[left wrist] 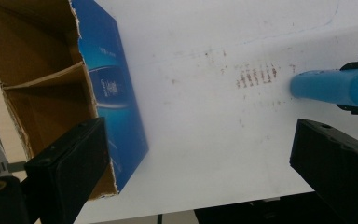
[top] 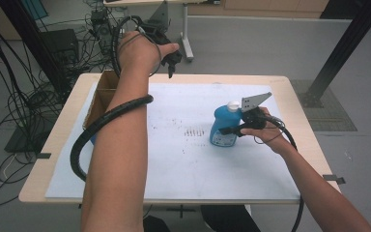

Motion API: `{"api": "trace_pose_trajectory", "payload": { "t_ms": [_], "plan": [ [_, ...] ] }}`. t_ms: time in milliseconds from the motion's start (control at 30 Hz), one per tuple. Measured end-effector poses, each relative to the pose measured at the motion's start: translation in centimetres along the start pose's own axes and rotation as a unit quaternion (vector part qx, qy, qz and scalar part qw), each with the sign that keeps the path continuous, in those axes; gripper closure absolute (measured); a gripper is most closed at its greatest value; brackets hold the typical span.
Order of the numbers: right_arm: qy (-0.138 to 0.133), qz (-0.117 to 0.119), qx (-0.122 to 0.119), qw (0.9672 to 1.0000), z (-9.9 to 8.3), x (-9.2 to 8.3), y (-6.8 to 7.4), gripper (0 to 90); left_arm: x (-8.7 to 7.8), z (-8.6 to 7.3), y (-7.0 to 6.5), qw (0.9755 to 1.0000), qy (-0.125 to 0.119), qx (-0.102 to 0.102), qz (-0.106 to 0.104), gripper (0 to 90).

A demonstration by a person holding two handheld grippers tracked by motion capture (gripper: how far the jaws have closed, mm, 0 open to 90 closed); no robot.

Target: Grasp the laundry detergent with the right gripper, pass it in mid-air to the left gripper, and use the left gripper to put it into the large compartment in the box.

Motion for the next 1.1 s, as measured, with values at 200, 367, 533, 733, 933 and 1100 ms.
{"api": "trace_pose_trajectory", "payload": {
  "t_ms": [200,367,533,733,933,1100],
  "plan": [
    [0.000,-0.005,0.008,1.0000,0.0,0.0,-0.1,44.2,-0.3,0.0,0.0,1.0000,-0.005,0.006,-0.003,5.4],
    [-0.002,-0.006,0.019,0.9998,0.0,-0.2,-0.1,44.2,-0.7,0.1,-0.1,0.9999,-0.009,0.013,-0.005,5.4],
    [0.000,-0.008,0.016,0.9998,0.1,-0.1,-0.1,44.3,-0.8,0.1,-0.4,0.9997,-0.013,0.020,-0.005,5.4],
    [0.002,-0.009,0.015,0.9998,0.1,-0.1,-0.1,44.3,-1.1,0.2,-0.8,0.9995,-0.017,0.028,-0.004,5.4],
    [0.004,-0.009,0.023,0.9997,0.1,-0.2,-0.1,44.4,-1.6,0.0,-0.7,0.9989,-0.024,0.039,-0.008,5.2],
    [0.009,-0.007,0.045,0.9989,1.0,-1.1,-0.1,44.4,-2.3,-0.3,-0.9,0.9969,-0.033,0.071,-0.006,5.1]
  ]
}}
Point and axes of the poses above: each handheld gripper's, and its own axes: x roughly forward along the jaws, z roughly out of its top, y roughly to its left, the point moved 10 cm from there along x, roughly forward along the jaws, and after that the axes turned 12 degrees about z, right-handed, at the moved point
